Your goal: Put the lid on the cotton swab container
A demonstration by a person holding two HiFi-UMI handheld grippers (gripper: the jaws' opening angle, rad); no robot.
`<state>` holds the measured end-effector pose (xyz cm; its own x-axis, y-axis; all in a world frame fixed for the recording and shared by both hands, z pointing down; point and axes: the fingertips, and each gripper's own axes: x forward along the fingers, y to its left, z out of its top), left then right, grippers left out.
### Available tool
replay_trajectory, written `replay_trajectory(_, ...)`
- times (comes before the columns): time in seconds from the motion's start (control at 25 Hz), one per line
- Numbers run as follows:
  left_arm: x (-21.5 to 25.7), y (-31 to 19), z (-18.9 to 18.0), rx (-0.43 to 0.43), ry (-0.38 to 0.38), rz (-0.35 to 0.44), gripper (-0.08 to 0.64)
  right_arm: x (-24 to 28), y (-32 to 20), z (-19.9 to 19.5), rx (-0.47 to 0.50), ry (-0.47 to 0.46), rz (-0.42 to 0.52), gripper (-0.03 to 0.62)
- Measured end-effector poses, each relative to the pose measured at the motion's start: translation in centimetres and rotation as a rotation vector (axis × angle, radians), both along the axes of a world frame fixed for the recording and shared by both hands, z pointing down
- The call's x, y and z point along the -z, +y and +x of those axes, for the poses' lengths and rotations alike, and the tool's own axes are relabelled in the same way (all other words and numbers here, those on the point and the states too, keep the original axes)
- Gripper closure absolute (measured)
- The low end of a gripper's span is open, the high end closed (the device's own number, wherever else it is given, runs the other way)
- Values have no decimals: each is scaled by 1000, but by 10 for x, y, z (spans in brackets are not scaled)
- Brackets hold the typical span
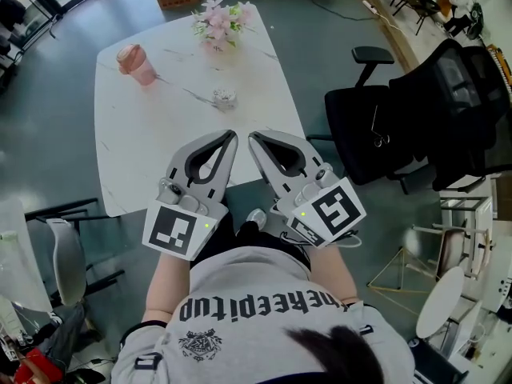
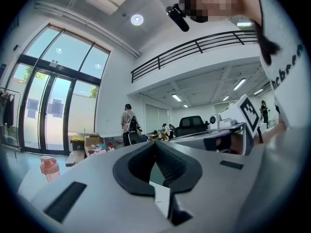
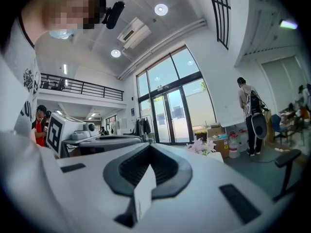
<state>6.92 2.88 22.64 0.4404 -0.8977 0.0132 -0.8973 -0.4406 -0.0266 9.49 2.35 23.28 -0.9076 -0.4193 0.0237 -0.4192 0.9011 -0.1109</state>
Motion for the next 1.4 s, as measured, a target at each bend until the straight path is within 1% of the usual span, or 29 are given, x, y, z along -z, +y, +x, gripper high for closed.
replay_trajectory(0.36,1,-19,-16,-53,9,0,545,-2,-18,-13,-60,16,-8,581)
replay_trajectory(1.04,-3,-76,-77,-126,16,-27,545,-5,-68,-62,-159,30,-40,581)
replay_trajectory(1.4,-10,-98,-91,-194,15,-38,545,-12,-85,-70,-231,44,-57,581)
